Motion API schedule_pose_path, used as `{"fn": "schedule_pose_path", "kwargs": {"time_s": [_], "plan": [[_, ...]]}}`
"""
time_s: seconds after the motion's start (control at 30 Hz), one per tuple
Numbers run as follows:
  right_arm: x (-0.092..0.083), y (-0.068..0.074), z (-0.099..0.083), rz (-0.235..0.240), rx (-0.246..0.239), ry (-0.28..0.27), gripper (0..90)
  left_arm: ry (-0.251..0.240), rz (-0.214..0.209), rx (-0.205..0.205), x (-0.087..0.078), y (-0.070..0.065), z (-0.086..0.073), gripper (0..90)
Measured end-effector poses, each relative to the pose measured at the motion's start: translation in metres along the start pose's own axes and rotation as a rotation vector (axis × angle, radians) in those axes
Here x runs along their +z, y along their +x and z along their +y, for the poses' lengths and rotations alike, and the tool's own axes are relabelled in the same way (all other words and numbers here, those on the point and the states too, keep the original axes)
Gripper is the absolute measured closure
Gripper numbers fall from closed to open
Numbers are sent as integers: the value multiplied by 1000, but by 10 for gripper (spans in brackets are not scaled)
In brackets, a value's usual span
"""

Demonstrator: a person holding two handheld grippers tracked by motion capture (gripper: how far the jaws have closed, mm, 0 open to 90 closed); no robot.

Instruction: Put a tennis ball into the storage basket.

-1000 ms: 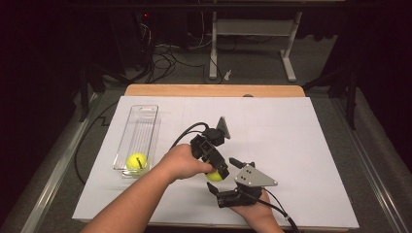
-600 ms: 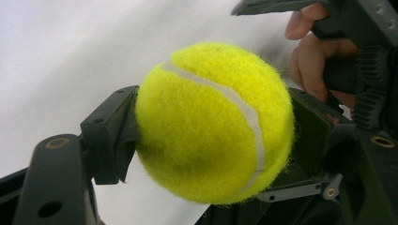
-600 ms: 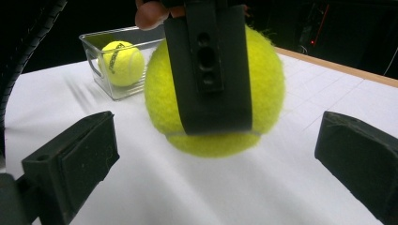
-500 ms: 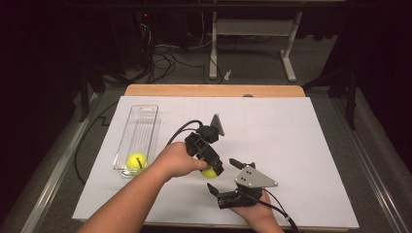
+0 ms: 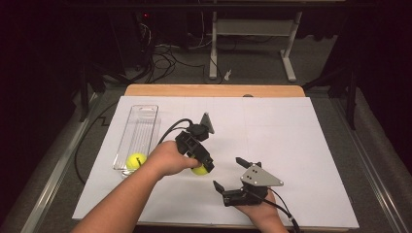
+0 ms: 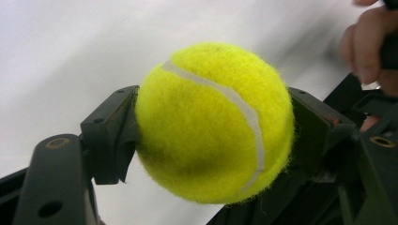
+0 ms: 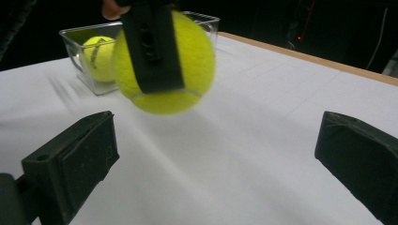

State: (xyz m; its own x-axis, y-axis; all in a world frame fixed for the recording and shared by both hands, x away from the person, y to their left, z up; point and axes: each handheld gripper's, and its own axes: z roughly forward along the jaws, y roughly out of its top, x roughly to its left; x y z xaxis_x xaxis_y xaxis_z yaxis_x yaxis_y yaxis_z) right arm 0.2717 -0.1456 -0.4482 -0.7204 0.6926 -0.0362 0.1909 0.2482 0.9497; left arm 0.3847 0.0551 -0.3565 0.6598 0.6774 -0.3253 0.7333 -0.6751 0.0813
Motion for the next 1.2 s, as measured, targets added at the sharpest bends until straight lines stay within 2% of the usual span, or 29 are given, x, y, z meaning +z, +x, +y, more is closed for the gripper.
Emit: {"fn": "schedule_pose_path", "kwargs": {"time_s": [0.47, 0.77, 0.9, 1.07, 1.2], "plan": [[-16, -26, -5, -94, 27, 23, 2, -15, 37, -50, -5, 21, -15, 266], [-36, -40, -8, -149, 27, 32, 2, -13, 49, -78, -12, 33, -26, 266], [-41, -47, -7, -164, 35, 37, 3, -19, 39, -86, -15, 37, -29, 266], [-44, -50, -9, -173, 11, 70, 2, -21, 37, -93, -18, 40, -31, 266], [-49, -56, -12, -188, 34, 57, 2, -27, 27, -97, -20, 42, -32, 266]]}}
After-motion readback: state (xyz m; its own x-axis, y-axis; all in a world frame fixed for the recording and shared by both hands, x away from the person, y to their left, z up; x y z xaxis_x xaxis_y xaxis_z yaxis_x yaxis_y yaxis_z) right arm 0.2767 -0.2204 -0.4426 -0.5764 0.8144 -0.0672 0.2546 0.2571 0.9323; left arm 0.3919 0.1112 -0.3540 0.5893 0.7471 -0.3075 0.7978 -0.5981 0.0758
